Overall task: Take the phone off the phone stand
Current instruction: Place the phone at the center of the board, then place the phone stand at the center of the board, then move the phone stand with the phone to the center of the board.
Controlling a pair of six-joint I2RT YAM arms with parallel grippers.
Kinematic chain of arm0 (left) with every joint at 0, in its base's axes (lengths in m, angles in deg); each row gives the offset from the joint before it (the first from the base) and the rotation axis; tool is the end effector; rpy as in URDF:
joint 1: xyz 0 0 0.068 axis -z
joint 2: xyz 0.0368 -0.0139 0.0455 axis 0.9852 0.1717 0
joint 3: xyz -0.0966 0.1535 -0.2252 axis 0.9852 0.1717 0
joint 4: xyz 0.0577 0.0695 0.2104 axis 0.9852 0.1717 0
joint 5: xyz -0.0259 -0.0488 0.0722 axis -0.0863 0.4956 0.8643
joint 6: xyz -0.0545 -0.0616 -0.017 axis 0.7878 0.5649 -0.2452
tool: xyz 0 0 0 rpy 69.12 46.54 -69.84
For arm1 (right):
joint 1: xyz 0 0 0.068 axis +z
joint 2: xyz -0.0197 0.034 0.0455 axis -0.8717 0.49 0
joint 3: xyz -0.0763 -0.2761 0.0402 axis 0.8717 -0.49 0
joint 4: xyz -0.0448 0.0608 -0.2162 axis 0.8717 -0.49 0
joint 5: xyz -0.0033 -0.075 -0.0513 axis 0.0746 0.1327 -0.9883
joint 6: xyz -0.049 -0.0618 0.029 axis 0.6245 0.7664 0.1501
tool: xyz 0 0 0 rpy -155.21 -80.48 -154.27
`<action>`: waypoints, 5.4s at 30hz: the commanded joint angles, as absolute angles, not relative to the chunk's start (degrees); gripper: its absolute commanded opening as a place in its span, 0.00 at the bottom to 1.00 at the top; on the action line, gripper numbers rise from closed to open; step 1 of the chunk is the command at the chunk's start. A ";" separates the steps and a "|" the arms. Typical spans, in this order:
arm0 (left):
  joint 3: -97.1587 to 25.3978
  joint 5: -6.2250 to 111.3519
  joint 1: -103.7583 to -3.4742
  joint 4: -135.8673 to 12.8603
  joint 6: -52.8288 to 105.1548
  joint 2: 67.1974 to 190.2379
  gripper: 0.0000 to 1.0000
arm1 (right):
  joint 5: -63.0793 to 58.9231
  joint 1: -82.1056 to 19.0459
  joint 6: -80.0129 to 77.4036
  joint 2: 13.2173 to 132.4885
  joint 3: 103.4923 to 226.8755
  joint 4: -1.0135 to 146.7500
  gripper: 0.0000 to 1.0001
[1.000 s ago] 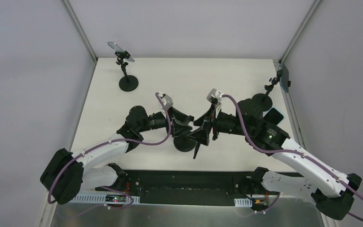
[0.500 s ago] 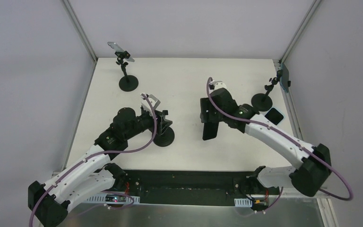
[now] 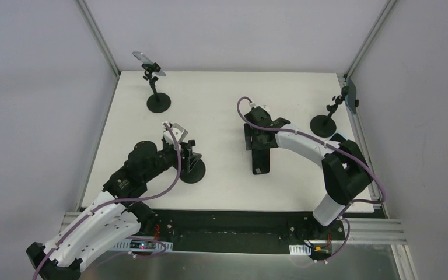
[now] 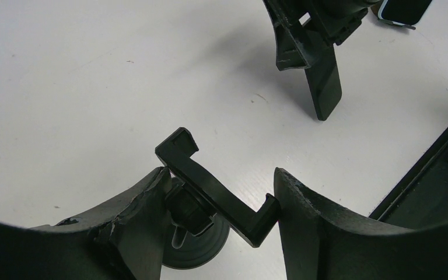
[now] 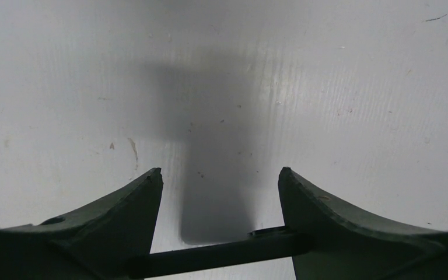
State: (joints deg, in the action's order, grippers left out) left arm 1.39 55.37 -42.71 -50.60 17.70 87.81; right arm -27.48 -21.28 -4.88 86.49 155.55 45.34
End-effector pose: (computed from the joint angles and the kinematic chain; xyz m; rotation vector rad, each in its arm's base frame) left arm 0.1099 -0.0930 0.3125 0.5857 1.6539 -0.6025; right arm 0.2731 0.1952 0.2246 -0.5113 2.4410 -0.0409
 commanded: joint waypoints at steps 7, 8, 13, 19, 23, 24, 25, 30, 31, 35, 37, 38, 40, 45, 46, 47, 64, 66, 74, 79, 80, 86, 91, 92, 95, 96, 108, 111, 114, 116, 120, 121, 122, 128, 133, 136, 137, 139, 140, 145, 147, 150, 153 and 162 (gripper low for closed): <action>1.48 57.87 -43.03 -48.80 15.11 85.15 0.00 | -26.63 -23.24 -7.15 93.36 159.55 48.43 0.50; 1.48 57.91 -43.03 -48.77 15.11 85.07 0.00 | -26.60 -23.33 -7.34 93.71 159.59 48.42 0.52; 1.53 58.01 -43.03 -48.81 15.11 85.07 0.00 | -25.90 -23.83 -7.92 94.86 159.59 47.74 0.60; 1.14 58.71 -43.03 -48.76 15.11 85.86 0.00 | -25.84 -24.30 -9.22 95.52 159.54 46.95 0.73; 1.04 58.64 -43.03 -48.79 15.23 86.22 0.00 | -24.88 -24.91 -9.68 95.65 159.24 46.80 0.91; 0.98 58.63 -43.03 -48.77 15.32 86.39 0.00 | -24.53 -24.97 -9.69 95.72 159.20 46.69 0.92; 0.96 58.59 -43.03 -48.77 15.36 86.55 0.00 | -24.45 -25.02 -9.76 95.74 159.18 46.66 0.92; 0.56 59.81 -43.03 -48.98 15.55 86.93 0.00 | -24.89 -25.31 -9.91 93.73 159.35 45.83 0.93; 0.23 60.05 -43.03 -49.07 15.55 87.32 0.00 | -25.30 -25.32 -10.12 92.66 159.74 45.10 0.93; -2.60 60.47 -43.03 -49.48 15.12 90.44 0.00 | -26.62 -25.37 -11.10 87.05 161.96 41.27 0.93; -4.52 62.75 -43.19 -50.28 14.45 92.86 0.00 | -26.56 -25.41 -12.51 83.44 162.64 38.98 0.93; -5.77 63.73 -43.45 -50.99 13.81 94.06 0.00 | -26.12 -25.37 -13.47 81.33 162.34 38.79 0.93; -7.28 63.85 -44.49 -53.09 13.79 96.66 0.00 | -24.95 -25.24 -14.53 76.13 160.09 40.31 0.93; -12.53 59.02 -49.30 -58.87 13.20 104.49 0.00 | -25.48 -24.89 -17.07 65.43 154.85 40.92 0.92; -13.72 58.06 -50.06 -60.45 12.73 106.14 0.00 | -25.87 -24.89 -17.56 64.33 154.82 39.40 0.92; -14.96 57.38 -50.80 -61.97 12.35 107.77 0.00 | -26.15 -24.83 -17.68 63.65 155.07 37.46 0.92; -44.50 42.49 -61.37 -72.92 20.15 144.66 0.00 | -25.95 -24.79 -21.76 49.56 150.89 31.17 0.97; -47.26 38.99 -62.33 -73.14 21.73 148.53 0.00 | -26.40 -24.80 -21.49 49.94 151.00 30.17 0.97; -49.03 37.72 -62.71 -73.63 21.84 155.61 0.33 | -26.62 -24.89 -22.61 48.94 148.79 30.75 0.99; -46.48 38.37 -63.16 -73.64 21.40 154.87 0.77 | -26.46 -24.84 -22.95 49.72 149.74 28.52 0.99; -46.02 38.65 -63.36 -73.64 21.81 154.19 0.89 | -26.31 -24.87 -22.99 49.77 150.16 27.92 0.99; -44.79 41.41 -64.65 -72.48 24.06 149.26 0.99 | -26.75 -24.88 -23.32 48.17 150.38 26.93 0.99; -48.59 48.46 -64.91 -61.43 22.73 145.03 0.99 | -26.71 -24.89 -23.90 47.09 149.05 26.71 0.99; -49.90 50.81 -64.91 -58.26 21.84 144.54 0.99 | -26.63 -24.89 -24.16 46.98 148.72 26.77 0.99; -51.25 58.53 -65.71 -52.61 19.74 142.64 0.99 | -24.84 -24.84 -24.81 46.60 148.06 27.77 0.99; -50.91 60.16 -66.44 -52.17 20.25 142.08 0.99 | -24.12 -24.86 -24.98 46.55 147.94 28.28 0.99; -53.94 71.30 -78.50 -50.62 31.65 144.84 0.99 | -20.56 -24.88 -24.89 48.94 148.57 30.25 0.99; -57.31 68.86 -79.75 -50.66 31.44 149.18 0.99 | -20.42 -24.84 -24.74 49.93 148.73 30.49 0.99; -59.29 68.66 -79.76 -51.17 29.63 152.48 0.99 | -20.88 -24.89 -24.05 51.07 149.09 30.49 0.99; -60.34 67.97 -81.15 -51.55 29.06 154.62 0.99 | -21.05 -24.89 -23.66 51.86 149.33 30.49 0.99; -61.31 66.39 -82.18 -52.66 28.63 157.57 0.99 | -20.68 -24.89 -23.09 53.43 149.83 30.49 0.99; -61.05 66.22 -82.36 -52.93 28.50 157.89 0.99 | -20.64 -24.87 -23.04 53.73 149.89 30.60 0.99; -60.67 66.12 -82.52 -53.32 28.30 158.04 0.99 | -20.54 -24.88 -22.93 54.00 149.92 30.62 0.99; -54.93 62.67 -84.29 -58.58 26.47 157.64 0.76 | -20.15 -24.89 -22.88 55.18 149.84 31.07 0.99; -52.40 52.66 -86.68 -62.88 24.28 158.38 0.62 | -20.07 -24.88 -22.26 55.66 150.10 31.02 0.99; -51.82 48.32 -87.21 -64.16 22.41 158.69 0.62 | -20.24 -24.89 -21.96 56.31 150.51 30.98 0.99; -51.78 47.61 -87.25 -64.31 21.91 158.71 0.62 | -20.15 -24.89 -21.94 56.57 150.68 30.87 0.99; -51.74 46.35 -87.60 -64.69 21.53 159.06 0.62 | -19.74 -24.89 -21.92 57.08 150.97 30.86 0.99; -51.84 45.83 -87.77 -64.86 21.57 159.20 0.61 | -19.52 -24.84 -21.93 57.27 151.06 30.84 0.99; -52.83 43.80 -88.11 -65.99 21.76 160.87 0.63 | -19.40 -24.88 -21.50 57.84 151.15 30.75 0.99; -53.47 41.86 -88.11 -66.43 21.92 161.45 0.63 | -19.66 -24.89 -21.22 58.02 151.24 30.69 0.99; -54.59 41.23 -88.09 -67.06 22.26 162.59 0.63 | -19.74 -24.84 -21.17 58.28 151.37 30.52 0.99; -55.63 43.23 -88.06 -67.22 22.71 163.91 0.60 | -19.55 -24.89 -21.14 58.55 151.38 30.49 0.99; -57.67 40.17 -88.11 -67.39 21.75 166.03 0.36 | -20.06 -24.97 -20.52 60.05 151.64 30.49 0.99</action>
State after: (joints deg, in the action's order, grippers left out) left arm -54.73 43.44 -88.06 -64.74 22.70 165.95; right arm -19.78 -25.11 -21.43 59.63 148.71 30.35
